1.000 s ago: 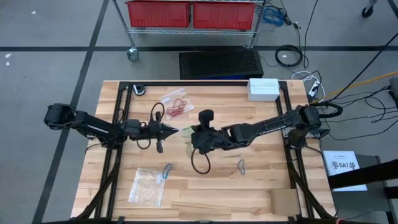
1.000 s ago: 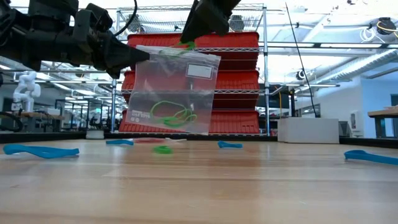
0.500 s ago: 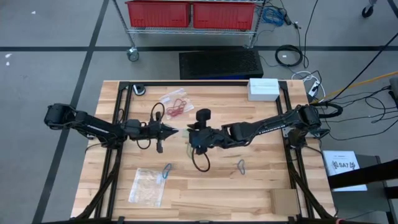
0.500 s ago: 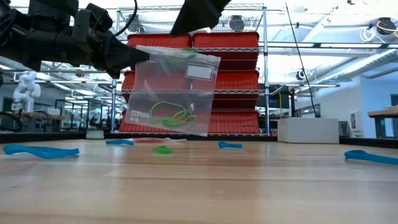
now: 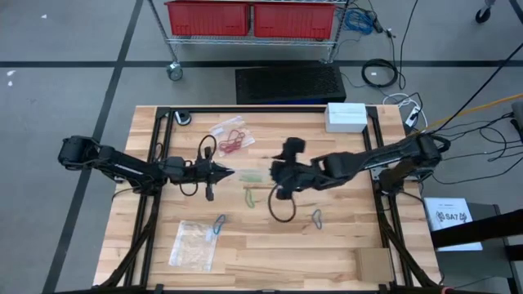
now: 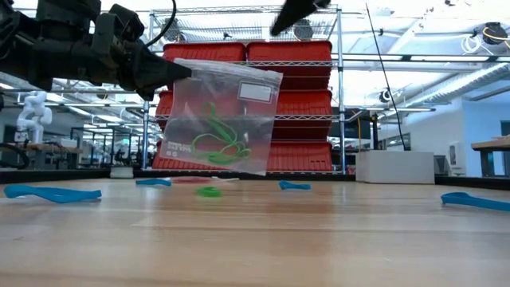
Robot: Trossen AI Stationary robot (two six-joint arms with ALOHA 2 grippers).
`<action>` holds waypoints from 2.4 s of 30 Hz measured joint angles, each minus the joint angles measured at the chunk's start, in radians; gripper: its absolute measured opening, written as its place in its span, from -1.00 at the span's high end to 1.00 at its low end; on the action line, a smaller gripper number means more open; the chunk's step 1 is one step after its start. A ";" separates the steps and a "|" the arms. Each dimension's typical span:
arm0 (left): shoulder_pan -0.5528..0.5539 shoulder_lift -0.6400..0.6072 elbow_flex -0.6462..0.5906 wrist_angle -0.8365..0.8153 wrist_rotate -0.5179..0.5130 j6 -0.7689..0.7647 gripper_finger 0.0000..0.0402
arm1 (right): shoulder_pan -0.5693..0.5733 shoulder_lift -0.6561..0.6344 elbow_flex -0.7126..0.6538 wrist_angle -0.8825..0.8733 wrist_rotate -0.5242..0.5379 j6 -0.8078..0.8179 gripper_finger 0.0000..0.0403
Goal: Sort rubber bands
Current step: Put the green rubber band into the zip bag
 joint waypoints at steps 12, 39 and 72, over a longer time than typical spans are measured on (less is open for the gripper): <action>0.007 0.000 0.000 0.031 -0.074 0.011 1.00 | 0.051 0.033 -0.435 0.442 -0.256 0.498 0.19; 0.027 0.000 -0.002 0.009 -0.116 0.009 1.00 | 0.001 0.613 0.146 0.188 -0.216 0.678 -0.16; 0.027 0.000 -0.002 0.001 -0.112 0.005 1.00 | 0.033 0.441 0.146 0.114 -0.187 0.424 1.00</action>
